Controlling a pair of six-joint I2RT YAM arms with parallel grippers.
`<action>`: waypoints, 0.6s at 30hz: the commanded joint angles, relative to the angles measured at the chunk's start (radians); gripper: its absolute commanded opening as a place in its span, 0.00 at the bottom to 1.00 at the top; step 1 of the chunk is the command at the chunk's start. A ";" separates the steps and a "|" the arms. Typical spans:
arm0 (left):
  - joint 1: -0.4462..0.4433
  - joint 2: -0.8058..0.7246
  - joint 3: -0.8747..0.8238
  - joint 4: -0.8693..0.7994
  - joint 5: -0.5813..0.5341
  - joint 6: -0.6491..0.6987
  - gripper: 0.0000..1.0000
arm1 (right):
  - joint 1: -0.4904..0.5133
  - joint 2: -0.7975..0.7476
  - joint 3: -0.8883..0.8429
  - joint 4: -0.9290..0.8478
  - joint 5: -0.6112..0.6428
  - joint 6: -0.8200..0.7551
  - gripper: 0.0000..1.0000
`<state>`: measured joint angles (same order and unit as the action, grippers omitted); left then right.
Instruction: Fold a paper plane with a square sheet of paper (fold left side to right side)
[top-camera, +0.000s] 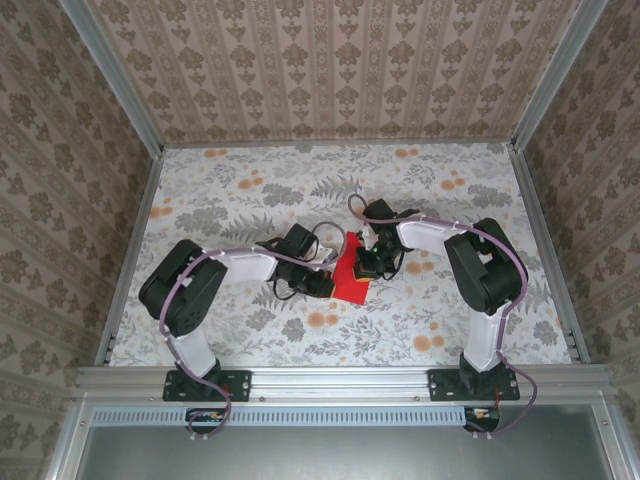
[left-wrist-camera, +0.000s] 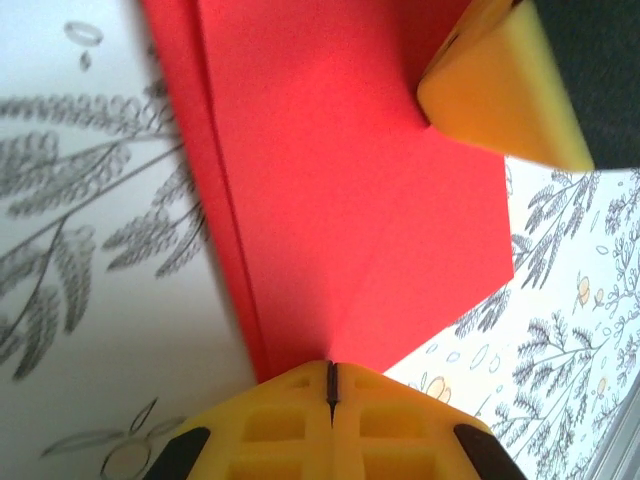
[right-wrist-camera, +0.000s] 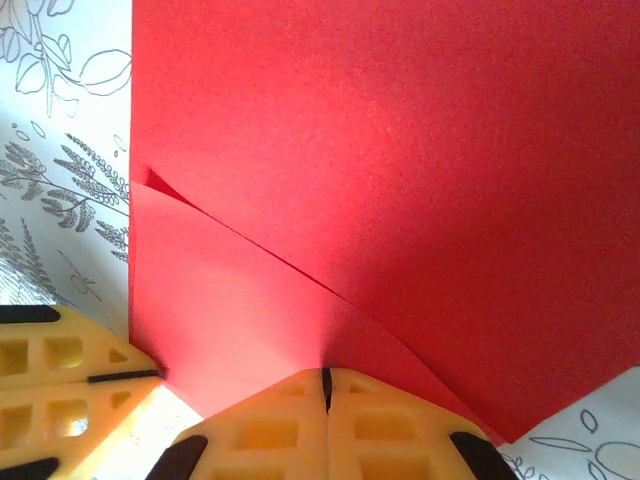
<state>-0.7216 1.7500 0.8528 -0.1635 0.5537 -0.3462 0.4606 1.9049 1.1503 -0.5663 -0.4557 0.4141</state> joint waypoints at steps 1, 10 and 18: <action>0.022 -0.029 -0.069 -0.116 -0.027 -0.006 0.00 | -0.022 0.036 -0.005 -0.069 0.080 -0.017 0.00; 0.066 -0.114 -0.118 -0.119 -0.029 -0.002 0.01 | -0.025 -0.017 -0.005 0.021 0.012 0.016 0.02; 0.102 -0.170 -0.048 -0.019 0.047 -0.040 0.24 | -0.092 -0.228 -0.088 0.163 0.025 0.062 0.40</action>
<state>-0.6289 1.5929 0.7643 -0.2192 0.5625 -0.3626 0.4011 1.7699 1.0969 -0.4633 -0.4545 0.4549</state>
